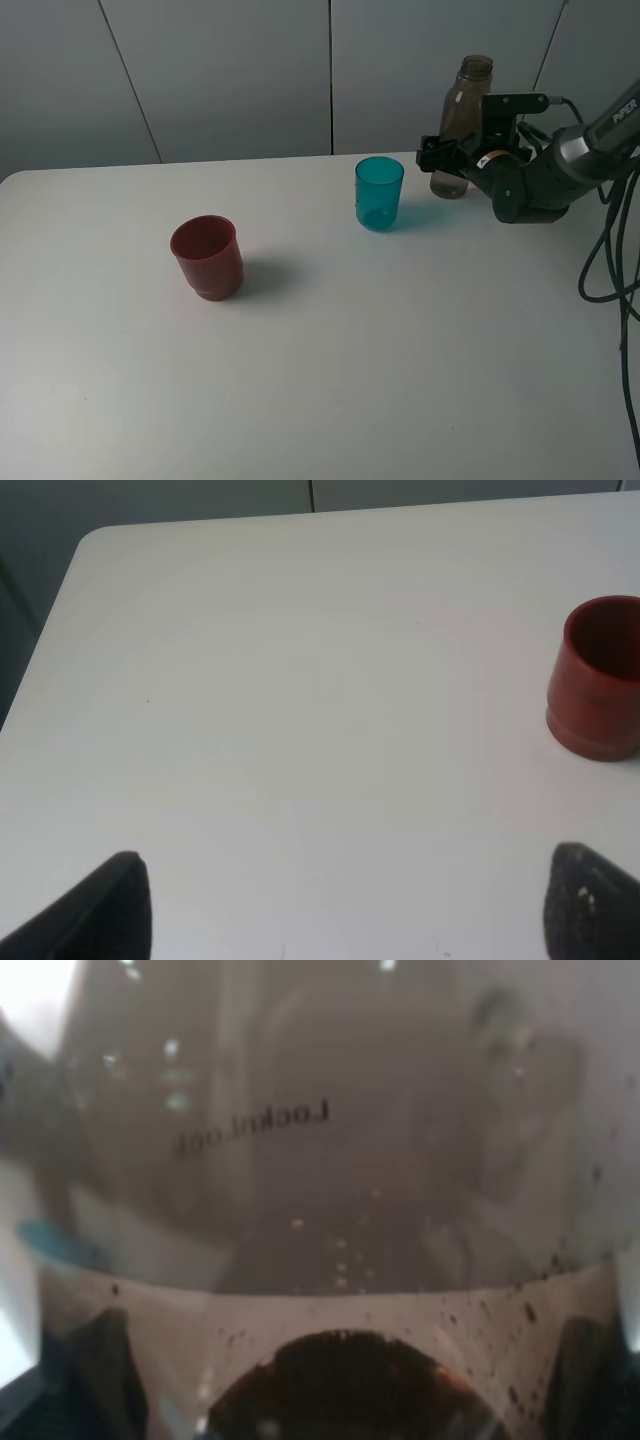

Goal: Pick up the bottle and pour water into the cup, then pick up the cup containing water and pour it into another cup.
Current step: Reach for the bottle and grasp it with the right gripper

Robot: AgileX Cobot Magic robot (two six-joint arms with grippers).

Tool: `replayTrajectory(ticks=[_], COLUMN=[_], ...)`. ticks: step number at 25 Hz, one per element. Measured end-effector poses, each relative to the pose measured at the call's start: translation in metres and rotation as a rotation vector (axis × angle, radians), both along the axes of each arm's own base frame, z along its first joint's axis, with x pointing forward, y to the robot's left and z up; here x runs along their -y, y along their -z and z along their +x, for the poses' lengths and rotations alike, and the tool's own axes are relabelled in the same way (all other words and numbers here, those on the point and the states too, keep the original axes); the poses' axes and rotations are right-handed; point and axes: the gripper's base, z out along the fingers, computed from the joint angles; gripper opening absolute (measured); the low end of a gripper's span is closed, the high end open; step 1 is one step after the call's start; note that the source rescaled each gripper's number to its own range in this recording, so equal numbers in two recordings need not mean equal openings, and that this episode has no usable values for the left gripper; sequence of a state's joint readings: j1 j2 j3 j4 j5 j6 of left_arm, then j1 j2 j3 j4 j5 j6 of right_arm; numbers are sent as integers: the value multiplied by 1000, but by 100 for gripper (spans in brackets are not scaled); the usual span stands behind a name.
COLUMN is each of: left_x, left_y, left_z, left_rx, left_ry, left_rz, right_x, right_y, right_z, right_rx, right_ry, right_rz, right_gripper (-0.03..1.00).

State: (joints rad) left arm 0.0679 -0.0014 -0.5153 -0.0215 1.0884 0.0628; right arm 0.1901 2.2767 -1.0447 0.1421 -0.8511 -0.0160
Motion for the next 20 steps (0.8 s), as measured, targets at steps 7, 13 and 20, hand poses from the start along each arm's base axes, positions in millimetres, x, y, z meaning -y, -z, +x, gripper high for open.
replayTrajectory(ticks=[7,13,20], left_x=[0,0,0], left_y=[0,0,0], left_z=[0,0,0], left_rx=[0,0,0], left_ry=[0,0,0], left_rz=[0,0,0], right_x=[-1,-1,-1], right_y=[3,2,1], right_z=[4,5,5], right_rx=[16,22,29], right_ry=[7,8,5], right_rz=[22,26,25], right_gripper=[100,83,1])
